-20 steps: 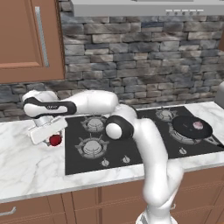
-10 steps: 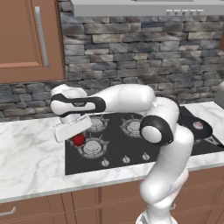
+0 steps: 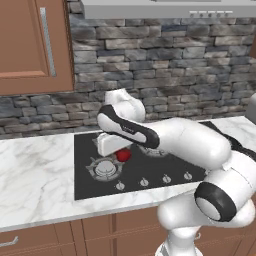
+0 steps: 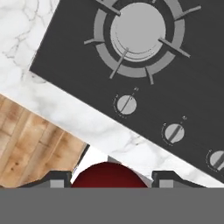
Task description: Put the garlic and tomato in the pan. Then turn on the front right burner and set the heat to medium.
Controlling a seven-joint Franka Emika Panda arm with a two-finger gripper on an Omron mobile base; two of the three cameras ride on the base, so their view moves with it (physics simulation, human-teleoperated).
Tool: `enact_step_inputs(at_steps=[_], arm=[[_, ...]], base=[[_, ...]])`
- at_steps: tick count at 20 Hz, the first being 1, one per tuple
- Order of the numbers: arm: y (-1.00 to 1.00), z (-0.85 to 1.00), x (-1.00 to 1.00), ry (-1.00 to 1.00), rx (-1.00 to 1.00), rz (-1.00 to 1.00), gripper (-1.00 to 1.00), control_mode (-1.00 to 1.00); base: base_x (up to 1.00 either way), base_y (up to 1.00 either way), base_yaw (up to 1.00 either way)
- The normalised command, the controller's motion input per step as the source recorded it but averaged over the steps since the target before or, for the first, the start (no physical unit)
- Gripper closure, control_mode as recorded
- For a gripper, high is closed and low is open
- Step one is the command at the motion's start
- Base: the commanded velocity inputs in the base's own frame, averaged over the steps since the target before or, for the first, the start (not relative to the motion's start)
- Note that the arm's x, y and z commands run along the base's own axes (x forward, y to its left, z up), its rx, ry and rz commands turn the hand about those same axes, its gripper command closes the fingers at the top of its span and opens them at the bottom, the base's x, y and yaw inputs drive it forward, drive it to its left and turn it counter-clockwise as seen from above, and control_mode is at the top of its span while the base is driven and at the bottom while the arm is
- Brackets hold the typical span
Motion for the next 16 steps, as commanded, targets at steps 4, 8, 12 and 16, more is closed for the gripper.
enact_step_inputs(at_steps=[4, 8, 12, 16], arm=[[-1.00, 0.37, -0.03, -0.10, 0.15, 0.00, 1.00, -1.00], [-1.00, 0.05, -0.03, 0.00, 0.09, -0.25, 1.00, -1.00], [-1.00, 0.00, 0.02, 0.02, 0.06, -0.39, 1.00, -1.00], [-1.00, 0.09, 0.27, 0.03, 0.14, -0.17, 1.00, -1.00]], base=[[0.00, 0.00, 0.00], [0.00, 0.00, 0.00], [0.00, 0.00, 0.00], [0.00, 0.00, 0.00]])
